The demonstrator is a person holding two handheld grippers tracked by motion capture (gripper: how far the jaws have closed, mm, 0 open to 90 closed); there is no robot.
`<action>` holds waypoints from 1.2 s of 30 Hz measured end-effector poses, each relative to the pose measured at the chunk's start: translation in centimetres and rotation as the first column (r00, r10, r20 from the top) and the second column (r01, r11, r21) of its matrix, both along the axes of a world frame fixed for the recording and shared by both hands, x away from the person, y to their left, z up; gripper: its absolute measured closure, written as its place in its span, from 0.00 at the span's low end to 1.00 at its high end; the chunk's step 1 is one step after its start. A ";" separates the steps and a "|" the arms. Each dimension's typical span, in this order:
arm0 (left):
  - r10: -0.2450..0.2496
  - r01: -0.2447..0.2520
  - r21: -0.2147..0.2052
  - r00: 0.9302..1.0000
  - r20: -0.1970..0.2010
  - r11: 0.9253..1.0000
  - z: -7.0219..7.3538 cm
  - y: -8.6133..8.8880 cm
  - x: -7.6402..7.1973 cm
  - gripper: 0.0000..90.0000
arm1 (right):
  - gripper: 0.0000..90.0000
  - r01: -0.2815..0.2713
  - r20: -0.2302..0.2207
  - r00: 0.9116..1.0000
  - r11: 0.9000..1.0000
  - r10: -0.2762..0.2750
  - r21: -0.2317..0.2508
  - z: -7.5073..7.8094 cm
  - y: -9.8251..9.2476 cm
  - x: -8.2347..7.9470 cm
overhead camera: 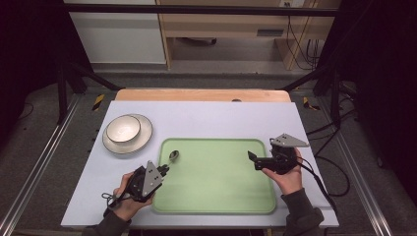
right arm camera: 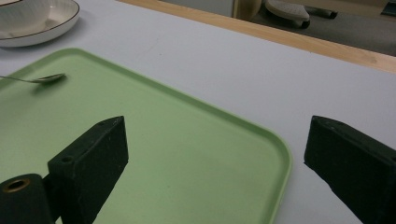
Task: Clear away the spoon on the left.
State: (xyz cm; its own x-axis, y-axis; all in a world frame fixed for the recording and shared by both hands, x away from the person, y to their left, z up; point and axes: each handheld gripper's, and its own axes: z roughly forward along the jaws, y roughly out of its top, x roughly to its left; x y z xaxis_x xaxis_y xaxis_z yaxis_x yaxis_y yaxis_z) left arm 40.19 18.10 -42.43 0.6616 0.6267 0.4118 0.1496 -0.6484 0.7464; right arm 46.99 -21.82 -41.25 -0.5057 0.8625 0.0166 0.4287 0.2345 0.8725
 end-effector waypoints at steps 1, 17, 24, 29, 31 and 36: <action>-0.007 0.007 0.007 1.000 -0.001 1.000 0.0 -0.1 0.0 0.94 | 0.07 -0.001 0.000 1.000 1.000 0.001 -0.004 0.0 0.0 0.0; -0.033 0.034 0.050 0.999 -0.028 0.998 -0.6 -0.7 -0.1 0.87 | 0.07 -0.004 -0.001 1.000 1.000 0.004 -0.002 0.0 0.0 0.0; -0.040 0.043 0.073 0.999 -0.037 0.996 -0.9 -0.8 -0.1 0.84 | 0.07 -0.002 0.002 1.000 1.000 0.002 -0.003 0.1 -0.1 0.0; -0.043 0.046 0.088 0.998 -0.041 0.995 -1.0 -0.9 -0.1 0.80 | 0.07 -0.003 0.000 1.000 1.000 0.003 -0.006 0.0 -0.1 0.0; -0.047 0.051 0.092 0.998 -0.045 0.995 -1.1 -0.9 -0.1 0.78 | 0.07 -0.003 -0.001 1.000 1.000 0.003 -0.004 0.0 -0.1 0.0; -0.049 0.054 0.106 0.998 -0.048 0.993 -1.2 -1.0 -0.1 0.75 | 0.07 -0.002 0.000 1.000 1.000 0.002 -0.004 0.0 -0.1 0.0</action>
